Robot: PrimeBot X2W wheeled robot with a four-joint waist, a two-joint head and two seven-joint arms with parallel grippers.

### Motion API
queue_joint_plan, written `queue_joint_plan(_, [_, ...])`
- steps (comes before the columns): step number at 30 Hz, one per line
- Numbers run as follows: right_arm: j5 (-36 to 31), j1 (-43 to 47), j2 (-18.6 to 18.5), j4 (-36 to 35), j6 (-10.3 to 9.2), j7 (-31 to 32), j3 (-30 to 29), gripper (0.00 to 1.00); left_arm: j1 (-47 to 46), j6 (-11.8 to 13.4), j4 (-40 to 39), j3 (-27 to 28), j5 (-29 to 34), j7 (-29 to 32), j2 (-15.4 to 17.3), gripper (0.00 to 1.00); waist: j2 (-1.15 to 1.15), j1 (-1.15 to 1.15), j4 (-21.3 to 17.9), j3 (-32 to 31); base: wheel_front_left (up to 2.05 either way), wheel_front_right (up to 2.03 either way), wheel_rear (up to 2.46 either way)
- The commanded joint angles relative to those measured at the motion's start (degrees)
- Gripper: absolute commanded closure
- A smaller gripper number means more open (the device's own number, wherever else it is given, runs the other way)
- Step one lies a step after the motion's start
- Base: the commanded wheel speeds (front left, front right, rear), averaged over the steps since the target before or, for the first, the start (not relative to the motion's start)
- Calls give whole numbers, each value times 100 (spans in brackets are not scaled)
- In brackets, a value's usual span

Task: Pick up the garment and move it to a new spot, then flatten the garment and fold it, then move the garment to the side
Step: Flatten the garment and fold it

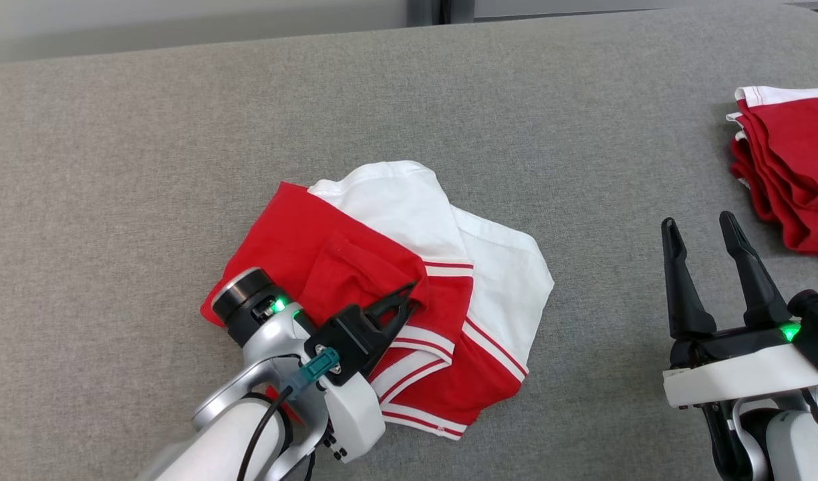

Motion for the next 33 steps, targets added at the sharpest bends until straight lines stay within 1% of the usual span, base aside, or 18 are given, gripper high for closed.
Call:
queue_joint_plan(1, [17,19,-27,-4,2,-25,0,0,38,-32,321,-76,-66,-69,-70,100,0,0,-65,54,0,0,0])
queue_joint_plan(6, [12,-6,-28,-4,2,-51,-77,0,51,-59,993,-184,-231,-332,-295,100,0,0,-49,119,0,0,0])
queue_joint_plan(7, [8,-5,-27,1,2,-43,-95,0,61,-70,1068,-193,-296,-395,-350,93,0,0,-30,118,0,0,0])
queue_joint_plan(8, [8,-8,-27,6,2,-35,-112,0,97,-79,1103,-182,-373,-476,-403,62,0,0,-10,113,0,0,0])
queue_joint_plan(9, [0,-14,-28,8,2,-27,-124,0,114,-87,1135,-191,-389,-529,-421,0,0,0,18,101,0,0,0])
queue_joint_plan(11, [-12,-18,-27,6,2,-11,-139,0,159,-95,1126,-163,-504,-681,-471,0,0,0,77,58,0,0,0])
queue_joint_plan(16, [-31,12,-28,-21,2,16,-147,0,336,74,842,20,-668,-1069,-536,0,0,0,196,-72,0,0,0])
queue_joint_plan(18, [-50,44,-27,-50,2,44,-172,0,462,205,615,137,-728,-1235,-535,0,0,0,268,-125,0,0,0])
queue_joint_plan(19, [-63,72,-27,-79,2,70,-196,0,578,331,357,292,-796,-1392,-506,0,0,0,349,-168,0,0,0])
queue_joint_plan(23, [-113,105,-28,-143,2,132,-234,0,801,630,-122,684,-945,-1599,-403,0,0,0,480,-232,0,0,0])
queue_joint_plan(26, [-146,128,-28,-205,2,192,-256,0,945,901,-305,1092,-1061,-1711,-265,0,0,0,543,-283,0,0,0])
queue_joint_plan(30, [-190,142,-28,-254,2,258,-253,0,1142,1242,-355,1678,-1231,-1835,-86,0,0,0,598,-355,0,0,0])
queue_joint_plan(33, [-210,211,-29,-271,2,305,-248,0,1339,1425,-299,2055,-1381,-1942,47,0,0,0,630,-427,0,0,0])
